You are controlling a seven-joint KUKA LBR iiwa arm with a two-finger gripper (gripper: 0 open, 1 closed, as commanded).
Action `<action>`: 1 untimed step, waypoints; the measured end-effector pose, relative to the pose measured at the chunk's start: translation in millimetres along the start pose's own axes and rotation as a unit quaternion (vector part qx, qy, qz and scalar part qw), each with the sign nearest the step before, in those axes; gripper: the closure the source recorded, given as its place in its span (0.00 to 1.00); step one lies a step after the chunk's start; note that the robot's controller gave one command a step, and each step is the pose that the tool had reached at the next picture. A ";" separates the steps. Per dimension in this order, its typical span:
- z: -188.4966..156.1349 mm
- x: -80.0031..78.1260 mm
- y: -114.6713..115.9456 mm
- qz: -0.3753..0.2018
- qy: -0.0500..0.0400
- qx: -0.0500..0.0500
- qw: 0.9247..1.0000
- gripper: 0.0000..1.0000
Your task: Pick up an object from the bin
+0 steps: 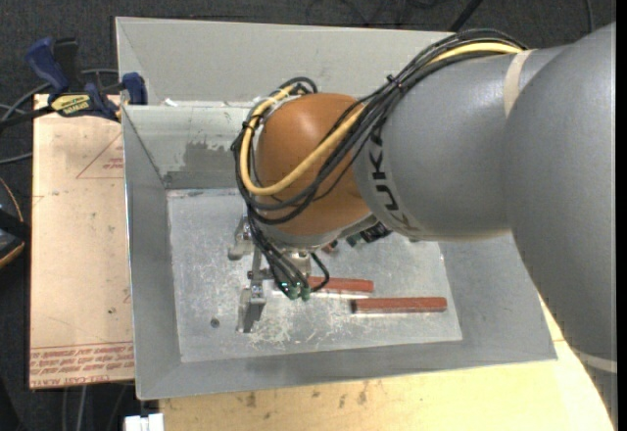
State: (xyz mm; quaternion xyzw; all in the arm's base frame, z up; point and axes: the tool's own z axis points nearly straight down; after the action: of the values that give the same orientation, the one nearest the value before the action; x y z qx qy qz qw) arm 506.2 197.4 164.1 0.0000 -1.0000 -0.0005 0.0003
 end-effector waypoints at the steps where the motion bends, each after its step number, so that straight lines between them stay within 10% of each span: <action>1: 31.9 8.0 -18.1 -0.030 -0.004 -0.001 1.000 0.00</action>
Offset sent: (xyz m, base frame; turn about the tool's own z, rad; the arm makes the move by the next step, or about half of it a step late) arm 0.0099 -0.1125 -0.0435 0.0389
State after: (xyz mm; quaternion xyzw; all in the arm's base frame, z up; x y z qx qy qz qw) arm 498.2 179.3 132.2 0.0301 -0.9995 -0.0020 -0.0034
